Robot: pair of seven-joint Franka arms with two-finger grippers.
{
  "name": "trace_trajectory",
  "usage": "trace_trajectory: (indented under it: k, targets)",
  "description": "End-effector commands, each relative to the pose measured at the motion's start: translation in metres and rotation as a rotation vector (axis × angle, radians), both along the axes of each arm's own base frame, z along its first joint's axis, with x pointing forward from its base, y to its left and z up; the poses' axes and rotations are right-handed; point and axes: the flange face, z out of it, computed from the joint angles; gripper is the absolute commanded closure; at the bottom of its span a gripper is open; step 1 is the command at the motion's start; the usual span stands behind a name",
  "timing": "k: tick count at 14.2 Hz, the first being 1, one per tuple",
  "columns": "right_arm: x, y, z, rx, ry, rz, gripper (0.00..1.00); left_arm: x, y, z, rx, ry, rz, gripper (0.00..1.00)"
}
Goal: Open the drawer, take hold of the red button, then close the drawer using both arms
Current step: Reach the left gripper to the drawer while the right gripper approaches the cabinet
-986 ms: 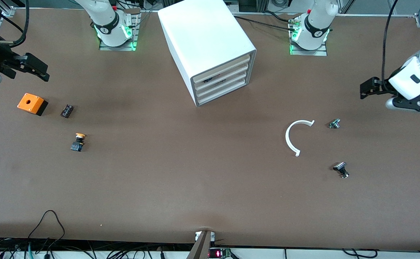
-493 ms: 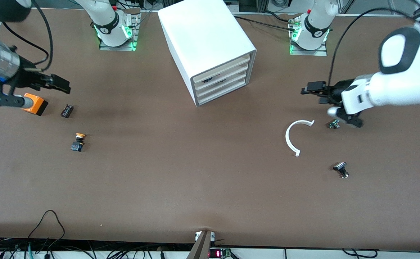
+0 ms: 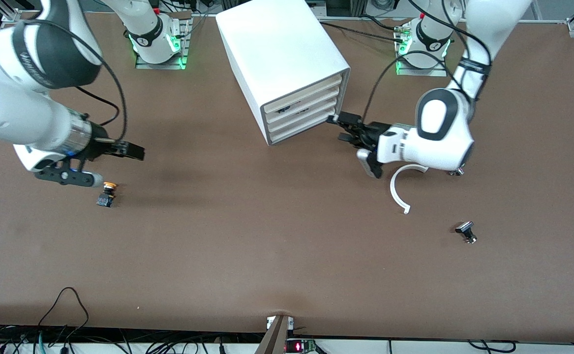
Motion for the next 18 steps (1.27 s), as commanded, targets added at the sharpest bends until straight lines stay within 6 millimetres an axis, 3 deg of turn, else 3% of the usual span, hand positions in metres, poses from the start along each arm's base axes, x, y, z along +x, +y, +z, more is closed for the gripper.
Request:
trace_trajectory:
  k: [1, 5, 11, 12, 16, 18]
  targets:
    - [0.009, 0.036, -0.008, 0.008, -0.034, -0.099, 0.01, -0.025, 0.012, -0.024, -0.092, -0.064, -0.026, 0.02]
    - [0.017, 0.082, -0.015, 0.043, -0.137, -0.176, 0.01, -0.053, 0.002, -0.064, -0.165, -0.074, -0.093, 0.1]
    - [0.014, 0.159, -0.024, 0.07, -0.157, -0.346, 0.01, -0.082, -0.011, -0.088, -0.182, -0.041, -0.149, 0.29]
    - [0.012, 0.17, -0.025, 0.069, -0.15, -0.359, 0.01, -0.082, -0.012, -0.088, -0.184, -0.042, -0.151, 0.38]
    - [0.009, 0.207, -0.02, 0.086, -0.145, -0.425, 0.01, -0.094, -0.026, -0.088, -0.195, -0.03, -0.18, 0.96]
    - [0.014, 0.221, -0.018, 0.102, -0.152, -0.455, 0.01, -0.09, -0.022, -0.087, -0.196, -0.037, -0.171, 1.0]
